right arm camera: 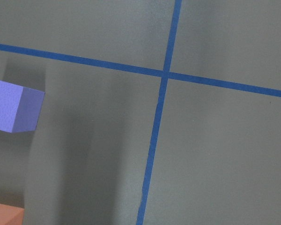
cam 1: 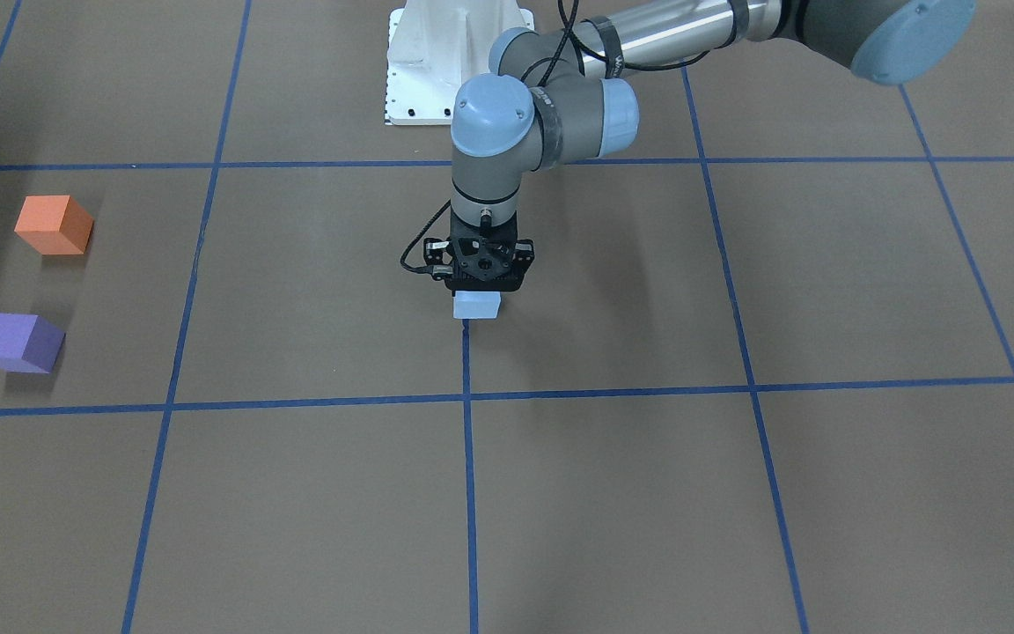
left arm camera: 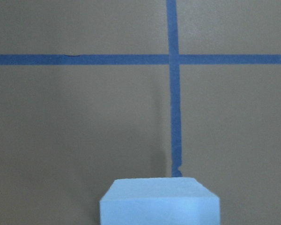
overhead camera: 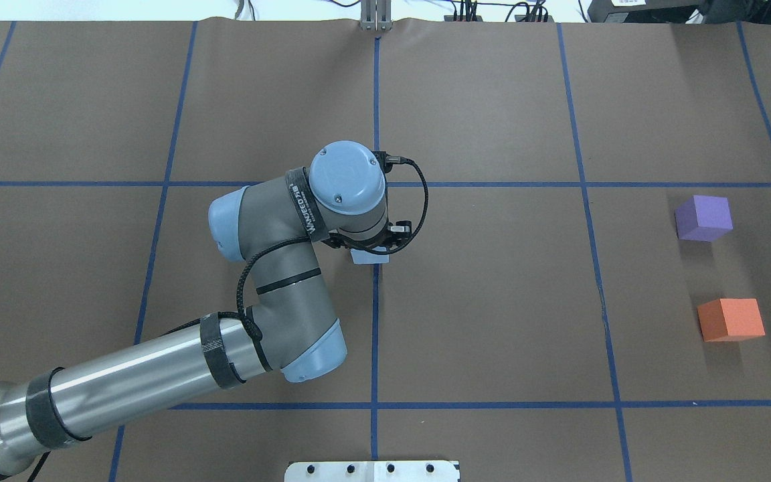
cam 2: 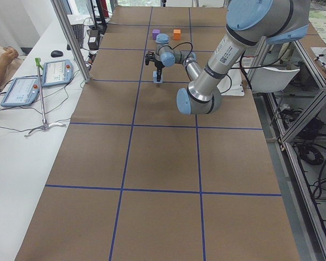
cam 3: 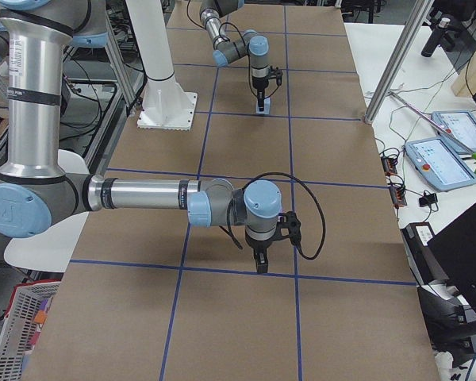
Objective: Place blue block between orange and purple blocks
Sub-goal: 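Carry the light blue cube with the left gripper to the table center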
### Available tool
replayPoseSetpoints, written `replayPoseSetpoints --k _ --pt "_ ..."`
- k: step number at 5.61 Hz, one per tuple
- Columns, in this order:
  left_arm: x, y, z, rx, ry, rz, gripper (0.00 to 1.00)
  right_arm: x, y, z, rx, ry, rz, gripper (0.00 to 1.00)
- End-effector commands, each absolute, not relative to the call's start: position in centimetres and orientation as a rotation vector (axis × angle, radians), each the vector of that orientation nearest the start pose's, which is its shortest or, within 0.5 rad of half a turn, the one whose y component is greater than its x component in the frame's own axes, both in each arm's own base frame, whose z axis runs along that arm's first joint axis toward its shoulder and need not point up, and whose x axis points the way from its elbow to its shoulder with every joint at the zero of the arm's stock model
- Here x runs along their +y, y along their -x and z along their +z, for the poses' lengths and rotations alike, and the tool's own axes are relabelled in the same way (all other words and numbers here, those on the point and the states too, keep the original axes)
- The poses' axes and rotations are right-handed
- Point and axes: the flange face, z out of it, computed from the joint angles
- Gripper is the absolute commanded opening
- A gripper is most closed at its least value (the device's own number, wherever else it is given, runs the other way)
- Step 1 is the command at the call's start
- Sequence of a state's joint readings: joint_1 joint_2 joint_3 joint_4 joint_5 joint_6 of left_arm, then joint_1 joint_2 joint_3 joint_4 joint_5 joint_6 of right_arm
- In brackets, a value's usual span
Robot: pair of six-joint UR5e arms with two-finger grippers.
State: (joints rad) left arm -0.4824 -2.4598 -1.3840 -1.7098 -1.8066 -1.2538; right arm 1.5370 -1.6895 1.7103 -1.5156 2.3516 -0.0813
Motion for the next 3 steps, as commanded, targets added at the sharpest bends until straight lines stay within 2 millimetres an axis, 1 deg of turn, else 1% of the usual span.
replayPoseSetpoints --k 1,2,3 --pt "-44.9 -64.0 16.6 0.852 -0.119 -0.062 1.0 -44.9 -4.8 63.9 -0.779 -0.091 -0.139 1.0" --pt "-45.3 -63.5 16.2 0.855 -0.144 -0.071 1.0 -45.0 -4.8 63.5 -0.778 -0.119 -0.152 1.0" --pt "-47.1 -60.8 14.4 0.865 -0.228 -0.106 1.0 -45.5 -4.8 62.6 -0.775 -0.224 -0.192 1.0"
